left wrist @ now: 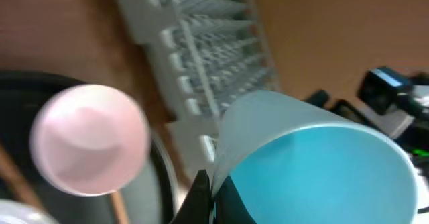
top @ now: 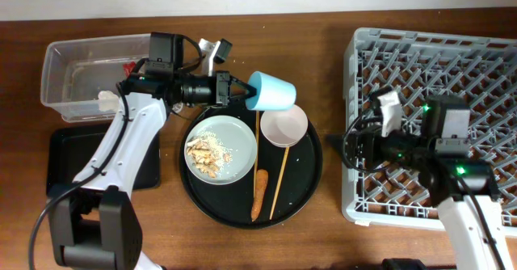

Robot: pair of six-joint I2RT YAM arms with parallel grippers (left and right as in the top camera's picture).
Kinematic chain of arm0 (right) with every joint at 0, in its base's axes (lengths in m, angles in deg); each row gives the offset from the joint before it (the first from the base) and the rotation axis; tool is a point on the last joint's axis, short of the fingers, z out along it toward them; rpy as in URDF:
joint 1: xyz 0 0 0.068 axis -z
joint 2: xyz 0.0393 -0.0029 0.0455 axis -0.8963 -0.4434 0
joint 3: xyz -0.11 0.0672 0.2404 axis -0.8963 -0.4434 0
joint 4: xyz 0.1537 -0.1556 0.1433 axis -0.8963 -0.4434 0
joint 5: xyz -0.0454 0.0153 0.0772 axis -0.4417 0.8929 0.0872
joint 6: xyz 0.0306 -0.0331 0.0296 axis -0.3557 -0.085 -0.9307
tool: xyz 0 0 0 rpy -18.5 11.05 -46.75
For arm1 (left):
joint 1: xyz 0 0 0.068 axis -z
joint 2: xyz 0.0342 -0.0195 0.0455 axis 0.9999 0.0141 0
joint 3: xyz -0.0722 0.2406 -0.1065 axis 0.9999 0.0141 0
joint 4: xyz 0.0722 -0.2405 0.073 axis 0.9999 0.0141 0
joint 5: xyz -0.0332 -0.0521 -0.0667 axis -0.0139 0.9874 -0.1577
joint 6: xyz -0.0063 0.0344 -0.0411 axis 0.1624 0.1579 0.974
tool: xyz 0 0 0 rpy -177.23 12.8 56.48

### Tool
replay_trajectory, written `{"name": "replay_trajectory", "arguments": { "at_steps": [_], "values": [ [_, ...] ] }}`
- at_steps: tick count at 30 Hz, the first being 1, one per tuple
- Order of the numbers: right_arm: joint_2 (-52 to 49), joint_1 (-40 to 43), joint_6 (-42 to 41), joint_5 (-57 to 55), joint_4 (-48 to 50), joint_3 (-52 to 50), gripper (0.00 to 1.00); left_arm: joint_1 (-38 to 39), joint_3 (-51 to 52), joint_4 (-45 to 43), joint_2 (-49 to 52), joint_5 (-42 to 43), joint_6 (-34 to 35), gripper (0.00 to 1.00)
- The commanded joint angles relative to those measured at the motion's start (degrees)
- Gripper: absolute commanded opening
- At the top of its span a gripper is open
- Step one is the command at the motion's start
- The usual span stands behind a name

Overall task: Sort waste into correct bins and load items into the dishwasher rack
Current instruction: 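Grasp the light-blue cup with the right gripper and lift it, then place the light-blue cup into the dish rack's lower right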

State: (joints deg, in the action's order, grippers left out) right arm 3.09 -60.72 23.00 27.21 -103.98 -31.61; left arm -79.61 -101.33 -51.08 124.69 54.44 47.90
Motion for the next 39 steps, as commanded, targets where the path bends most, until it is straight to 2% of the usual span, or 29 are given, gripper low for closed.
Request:
{"name": "replay_trajectory", "arguments": {
  "at_steps": [1, 7, 13, 14, 16, 20, 24, 25, 26, 28, 31, 35, 36, 39],
  "values": [
    [-3.89, 0.07, 3.17, 17.99, 4.94, 0.83, 0.98, 1.68, -0.83, -0.72, -1.25, 8.41, 5.88, 0.00],
    [-8.00, 0.02, 3.15, 23.47, 12.35, 0.83, 0.98, 10.03, -0.83, -6.12, -1.25, 8.76, 10.38, 0.00],
    [-7.98, 0.02, 3.17, 27.36, 16.48, 0.83, 0.98, 12.92, -0.83, -8.11, -1.25, 8.79, 13.84, 0.00],
    [-7.98, 0.02, 3.17, 28.46, 16.98, 0.83, 0.91, 12.92, -0.83, -8.48, -1.25, 8.76, 15.06, 0.00],
    [-7.98, 0.02, 3.17, 28.46, 16.96, 0.83, 0.89, 12.92, -0.83, -8.90, -1.25, 8.76, 15.32, 0.00],
    [-7.98, 0.02, 3.19, 28.44, 17.88, 0.83, 0.70, 12.92, -0.83, -9.79, -1.25, 8.79, 17.51, 0.00],
    [-7.98, 0.02, 3.19, 28.39, 18.25, 0.83, 0.68, 12.92, -0.83, -10.38, -1.25, 8.79, 17.88, 0.00],
    [-8.00, 0.02, 3.17, 28.39, 18.25, 0.83, 0.68, 12.92, -0.83, -10.38, -1.25, 8.74, 17.86, 0.03],
    [-7.98, 0.02, 3.17, 28.39, 18.23, 0.83, 0.68, 12.92, -0.83, -10.36, -1.25, 8.22, 17.86, 0.20],
    [-7.98, 0.02, 3.15, 27.93, 18.21, 0.83, 0.67, 12.92, -0.83, -10.34, -1.25, 7.19, 17.62, 0.37],
    [-8.00, 0.02, 3.15, 27.67, 18.21, 0.83, 0.65, 12.74, -0.83, -10.32, -1.27, 6.34, 15.87, 0.42],
    [-7.98, 0.09, 2.95, 18.78, 15.19, 0.83, 0.61, 10.36, -0.83, -8.94, -1.31, 1.92, 12.96, 0.45],
    [-7.98, 0.09, 2.95, 15.96, 14.32, 0.83, 0.60, 9.33, -0.83, -7.06, -1.40, -0.39, 11.47, 0.46],
    [-7.91, 0.09, 2.95, 6.95, 10.78, 0.85, 0.56, 5.31, -0.83, 5.03, -1.42, -15.17, 3.91, 0.49]
  ]
}}
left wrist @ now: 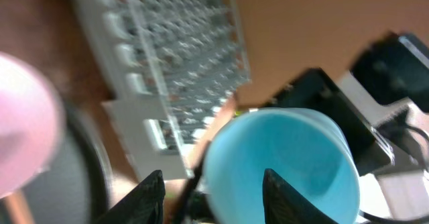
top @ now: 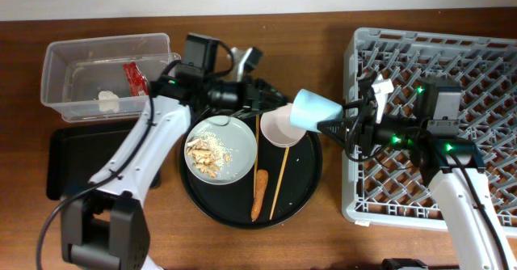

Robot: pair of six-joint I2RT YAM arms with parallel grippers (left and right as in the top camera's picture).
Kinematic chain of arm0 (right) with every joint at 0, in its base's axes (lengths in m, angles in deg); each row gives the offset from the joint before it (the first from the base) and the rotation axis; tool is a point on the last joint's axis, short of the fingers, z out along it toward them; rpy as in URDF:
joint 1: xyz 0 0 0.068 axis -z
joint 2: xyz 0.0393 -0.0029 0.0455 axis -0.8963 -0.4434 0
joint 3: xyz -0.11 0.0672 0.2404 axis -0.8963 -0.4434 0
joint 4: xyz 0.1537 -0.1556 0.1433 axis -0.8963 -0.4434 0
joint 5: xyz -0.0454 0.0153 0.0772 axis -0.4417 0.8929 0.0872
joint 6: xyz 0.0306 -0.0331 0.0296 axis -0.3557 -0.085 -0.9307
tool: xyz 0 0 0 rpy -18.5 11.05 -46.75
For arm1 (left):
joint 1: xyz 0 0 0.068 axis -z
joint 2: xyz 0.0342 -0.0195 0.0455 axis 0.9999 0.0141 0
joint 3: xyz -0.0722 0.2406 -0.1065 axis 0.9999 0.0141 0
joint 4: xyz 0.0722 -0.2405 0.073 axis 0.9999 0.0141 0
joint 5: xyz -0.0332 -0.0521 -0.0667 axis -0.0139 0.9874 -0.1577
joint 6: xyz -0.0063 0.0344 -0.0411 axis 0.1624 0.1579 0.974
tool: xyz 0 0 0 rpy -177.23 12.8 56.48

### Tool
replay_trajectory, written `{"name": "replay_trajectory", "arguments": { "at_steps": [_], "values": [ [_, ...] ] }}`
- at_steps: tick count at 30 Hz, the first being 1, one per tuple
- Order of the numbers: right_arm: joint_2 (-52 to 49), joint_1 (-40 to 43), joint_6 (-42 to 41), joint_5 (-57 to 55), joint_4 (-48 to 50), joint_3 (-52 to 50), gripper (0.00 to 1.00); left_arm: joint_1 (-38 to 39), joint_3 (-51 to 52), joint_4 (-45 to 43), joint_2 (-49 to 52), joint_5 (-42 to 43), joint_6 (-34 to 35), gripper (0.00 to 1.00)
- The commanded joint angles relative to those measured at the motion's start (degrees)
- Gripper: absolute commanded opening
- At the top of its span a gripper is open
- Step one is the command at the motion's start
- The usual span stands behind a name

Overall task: Sort waste into correct bins and load items into the dishwasher rack
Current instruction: 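Place the light-blue cup into the dish rack's lower right, then grasp the pink bowl with the right gripper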

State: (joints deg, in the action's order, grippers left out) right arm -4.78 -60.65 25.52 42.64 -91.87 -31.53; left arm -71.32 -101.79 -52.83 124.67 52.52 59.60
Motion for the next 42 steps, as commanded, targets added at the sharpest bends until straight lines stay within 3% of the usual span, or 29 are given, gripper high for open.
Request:
{"name": "replay_trajectory", "arguments": {
  "at_steps": [1, 4, 7, 13, 17, 22, 28, 31, 33, 35, 38, 42],
  "values": [
    [-0.04, 0.07, 0.44, -13.31, -4.55, 1.38, 0.56, -4.57, -0.37, 10.75, -1.53, -19.15, -10.08, 0.50],
    [-0.04, 0.17, 0.39, -26.86, -15.87, 6.10, 0.55, -8.98, -0.37, 18.78, -3.10, -35.26, -12.59, 0.52],
    [-0.04, 2.80, -2.47, -39.21, -28.22, 13.07, 0.52, -12.72, -0.37, 22.69, -6.08, -44.65, -12.63, 0.52],
    [-0.07, 18.03, -4.94, -48.30, -37.09, 18.27, 0.52, -16.33, -0.37, 26.12, -12.09, -53.99, -15.15, 0.53],
    [-0.13, 30.25, -11.74, -61.05, -38.32, 18.27, 0.52, -16.26, -0.37, 26.71, -12.94, -54.36, -15.15, 0.53],
    [-2.58, 42.29, -17.29, -64.19, -37.53, 18.25, 0.52, -16.17, -0.37, 26.93, -12.94, -54.34, -15.15, 0.53],
    [-14.10, 42.69, -17.22, -60.76, -38.18, 18.25, 0.53, -16.17, -0.37, 27.23, -12.94, -54.34, -15.15, 0.53],
    [-16.87, 42.69, -17.25, -60.17, -38.29, 18.25, 0.74, -16.17, -0.37, 27.23, -12.94, -54.36, -15.15, 0.53],
    [-17.09, 42.69, -17.22, -57.16, -38.23, 18.25, 0.98, -16.17, -0.37, 27.23, -12.94, -54.34, -15.15, 0.54],
    [-17.09, 42.69, -17.22, -54.07, -38.10, 18.25, 0.98, -16.17, -0.37, 27.23, -12.94, -54.34, -15.15, 0.60],
    [-15.52, 40.89, -15.04, -43.01, -38.01, 18.73, 0.99, -16.17, -0.37, 27.67, -12.94, -54.36, -15.13, 0.77],
    [-12.35, 24.50, -12.44, -39.54, -36.68, 25.53, 0.96, -16.17, -0.37, 27.67, -12.94, -54.36, -15.13, 0.83]
  ]
}}
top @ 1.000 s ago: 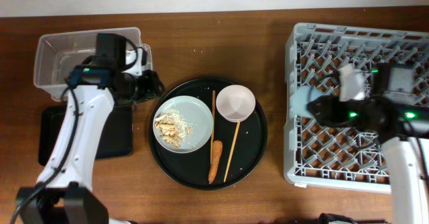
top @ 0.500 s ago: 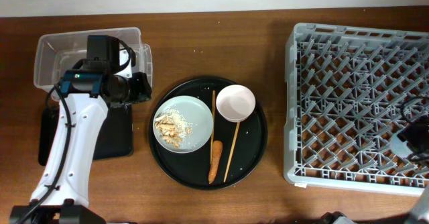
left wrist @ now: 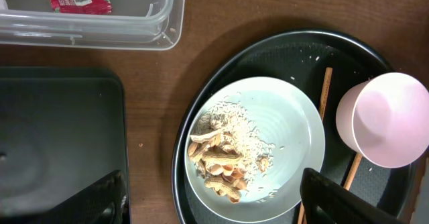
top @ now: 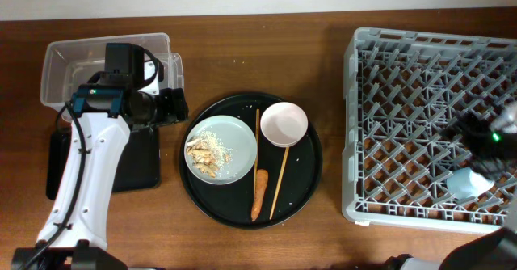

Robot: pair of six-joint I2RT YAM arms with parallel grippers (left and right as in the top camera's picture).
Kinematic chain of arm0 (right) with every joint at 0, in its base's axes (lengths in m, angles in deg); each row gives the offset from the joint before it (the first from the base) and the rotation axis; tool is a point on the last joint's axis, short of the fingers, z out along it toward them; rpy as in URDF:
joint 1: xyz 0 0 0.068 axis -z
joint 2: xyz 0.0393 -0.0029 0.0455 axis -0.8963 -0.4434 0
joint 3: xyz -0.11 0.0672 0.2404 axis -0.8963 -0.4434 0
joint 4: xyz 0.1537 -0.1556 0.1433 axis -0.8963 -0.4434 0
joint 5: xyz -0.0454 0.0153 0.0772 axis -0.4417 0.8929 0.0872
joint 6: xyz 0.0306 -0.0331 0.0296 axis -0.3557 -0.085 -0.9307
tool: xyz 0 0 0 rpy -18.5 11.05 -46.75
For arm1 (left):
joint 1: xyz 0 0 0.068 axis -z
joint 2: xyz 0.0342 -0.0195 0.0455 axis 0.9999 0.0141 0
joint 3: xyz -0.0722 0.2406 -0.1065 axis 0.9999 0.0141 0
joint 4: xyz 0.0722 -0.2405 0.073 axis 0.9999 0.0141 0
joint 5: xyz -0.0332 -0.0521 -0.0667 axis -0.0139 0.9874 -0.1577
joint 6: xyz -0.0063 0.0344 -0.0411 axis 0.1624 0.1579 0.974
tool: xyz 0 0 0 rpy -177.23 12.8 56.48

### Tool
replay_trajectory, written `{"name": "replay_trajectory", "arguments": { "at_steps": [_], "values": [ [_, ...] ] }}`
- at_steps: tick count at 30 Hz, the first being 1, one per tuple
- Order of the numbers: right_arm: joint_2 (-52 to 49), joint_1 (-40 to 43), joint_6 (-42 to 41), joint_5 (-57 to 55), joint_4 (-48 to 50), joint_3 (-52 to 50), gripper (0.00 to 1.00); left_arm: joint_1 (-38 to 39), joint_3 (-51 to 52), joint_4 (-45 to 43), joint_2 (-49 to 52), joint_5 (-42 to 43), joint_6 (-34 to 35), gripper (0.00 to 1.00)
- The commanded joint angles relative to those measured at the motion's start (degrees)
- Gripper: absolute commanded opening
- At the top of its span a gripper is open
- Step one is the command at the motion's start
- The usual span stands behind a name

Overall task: Sort waste into correct bins and load items into the dishwasher rack
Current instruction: 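Grasp the pink bowl with the right gripper, then place the pink bowl upright in the dish rack's upper right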

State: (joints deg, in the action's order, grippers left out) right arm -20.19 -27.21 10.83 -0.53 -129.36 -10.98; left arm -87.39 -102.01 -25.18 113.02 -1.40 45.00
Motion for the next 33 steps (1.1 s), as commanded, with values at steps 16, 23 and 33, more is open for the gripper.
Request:
{"name": "replay_trajectory", "arguments": {
  "at_steps": [16, 23, 33],
  "values": [
    [-21.75, -54.62, -2.60, -12.00, 18.32, 6.69, 0.58, -0.11, -0.15, 0.02, -1.29, -0.42, -0.52, 0.84],
    [-26.86, -55.21, -3.02, -12.02, 19.19, 6.71, 0.12, -0.11, -0.15, 0.02, -1.29, -0.42, -0.52, 0.84],
    [-9.62, -45.66, -0.33, -36.79, 9.22, 20.63, 0.04, -0.11, -0.15, 0.04, -1.29, -0.42, -0.50, 0.84]
  ]
}}
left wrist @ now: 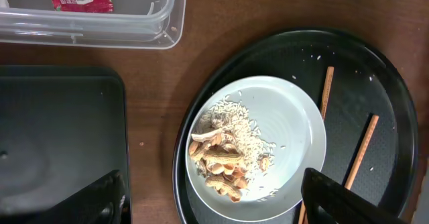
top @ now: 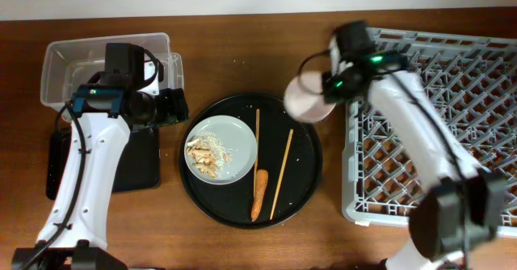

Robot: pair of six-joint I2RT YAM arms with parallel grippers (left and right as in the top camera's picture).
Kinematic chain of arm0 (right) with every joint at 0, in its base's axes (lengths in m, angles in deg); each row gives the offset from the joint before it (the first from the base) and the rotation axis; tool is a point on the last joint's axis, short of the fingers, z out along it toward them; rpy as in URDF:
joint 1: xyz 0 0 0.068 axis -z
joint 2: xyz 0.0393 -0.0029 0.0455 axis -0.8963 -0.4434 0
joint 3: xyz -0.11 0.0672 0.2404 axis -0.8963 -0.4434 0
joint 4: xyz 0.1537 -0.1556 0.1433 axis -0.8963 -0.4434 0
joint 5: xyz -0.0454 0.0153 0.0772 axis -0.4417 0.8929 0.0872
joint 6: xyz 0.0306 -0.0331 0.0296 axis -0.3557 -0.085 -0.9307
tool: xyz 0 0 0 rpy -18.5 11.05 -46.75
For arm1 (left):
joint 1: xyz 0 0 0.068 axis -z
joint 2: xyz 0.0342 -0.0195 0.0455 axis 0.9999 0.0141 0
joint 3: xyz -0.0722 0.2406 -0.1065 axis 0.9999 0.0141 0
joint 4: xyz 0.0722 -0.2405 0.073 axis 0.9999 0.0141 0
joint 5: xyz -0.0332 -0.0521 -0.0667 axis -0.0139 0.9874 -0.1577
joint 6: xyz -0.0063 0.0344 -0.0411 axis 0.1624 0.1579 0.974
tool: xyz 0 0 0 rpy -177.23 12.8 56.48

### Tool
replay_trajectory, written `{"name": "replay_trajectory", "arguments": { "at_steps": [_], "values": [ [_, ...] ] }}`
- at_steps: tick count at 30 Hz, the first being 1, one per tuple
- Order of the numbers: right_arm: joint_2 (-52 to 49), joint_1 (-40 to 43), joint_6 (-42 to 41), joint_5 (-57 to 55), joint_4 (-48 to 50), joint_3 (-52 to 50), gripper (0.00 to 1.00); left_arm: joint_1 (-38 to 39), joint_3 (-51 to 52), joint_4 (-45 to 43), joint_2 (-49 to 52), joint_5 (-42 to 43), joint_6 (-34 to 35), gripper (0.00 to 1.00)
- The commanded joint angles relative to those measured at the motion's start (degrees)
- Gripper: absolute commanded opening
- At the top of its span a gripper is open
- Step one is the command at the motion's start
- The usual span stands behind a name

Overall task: Sort waste into correct bins and load items into the dishwasher rack
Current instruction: 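Place the pink bowl upright in the dish rack's upper right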

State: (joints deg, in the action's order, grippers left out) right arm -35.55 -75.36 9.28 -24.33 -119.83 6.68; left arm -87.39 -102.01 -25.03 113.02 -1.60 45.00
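Note:
A pink bowl (top: 303,102), blurred, hangs over the upper right rim of the round black tray (top: 307,181), with my right gripper (top: 321,94) shut on its edge. The grey dishwasher rack (top: 477,76) stands at the right. On the tray are a pale plate (left wrist: 281,127) of rice and food scraps, two chopsticks (left wrist: 324,103) and a carrot (top: 258,196). My left gripper (left wrist: 214,207) hangs open above the tray's left edge with nothing in it. The blue cup does not show.
A clear bin (top: 73,68) holding a red wrapper stands at the back left. A black bin (left wrist: 60,137) lies in front of it. Bare wood shows between tray and rack.
My right arm was at the rack's far right edge and now reaches to the tray. The pink bowl has left its place on the tray and is in the right gripper. The left arm has not moved.
My left gripper held the blue cup above the tray. Then the cup was between both grippers, the left one open. Later the left arm was back by the bins and the cup lay at the rack's front right. Now the right gripper holds the pink bowl.

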Motion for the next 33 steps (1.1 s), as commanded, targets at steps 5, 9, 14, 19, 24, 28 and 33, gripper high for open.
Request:
{"name": "replay_trajectory", "arguments": {
  "at_steps": [5, 9, 14, 19, 24, 28, 33],
  "values": [
    [8.79, 13.62, 5.73, -40.00, 5.95, 2.97, 0.04, -0.11, -0.15, -0.13, -1.29, -0.22, -0.52, 0.84],
    [4.63, 22.08, 2.03, -65.07, 12.35, 2.86, 0.04, -0.11, -0.15, -0.11, -1.29, -0.20, -0.50, 0.84],
    [-5.86, 28.65, -1.97, -67.36, 13.27, 2.86, 0.04, -0.11, -0.15, -0.11, -1.29, 0.22, -0.50, 0.84],
    [-14.34, 27.71, -4.46, -63.84, 12.94, 2.51, 0.04, -0.11, -0.15, -0.09, -1.29, 0.22, -0.50, 0.83],
    [-14.64, 25.86, -4.46, -56.00, 11.13, -0.63, 0.04, -0.11, -0.15, -0.11, -1.29, 0.22, -0.50, 0.84],
    [-14.47, 25.90, -4.68, -57.48, 11.37, -2.19, 0.04, -0.11, -0.15, -0.11, -1.29, 0.20, -0.50, 0.84],
    [-13.60, 25.94, -4.68, -71.84, 15.69, -2.19, 0.04, -0.11, -0.15, -0.13, -1.29, 0.20, -0.52, 0.84]
  ]
}}
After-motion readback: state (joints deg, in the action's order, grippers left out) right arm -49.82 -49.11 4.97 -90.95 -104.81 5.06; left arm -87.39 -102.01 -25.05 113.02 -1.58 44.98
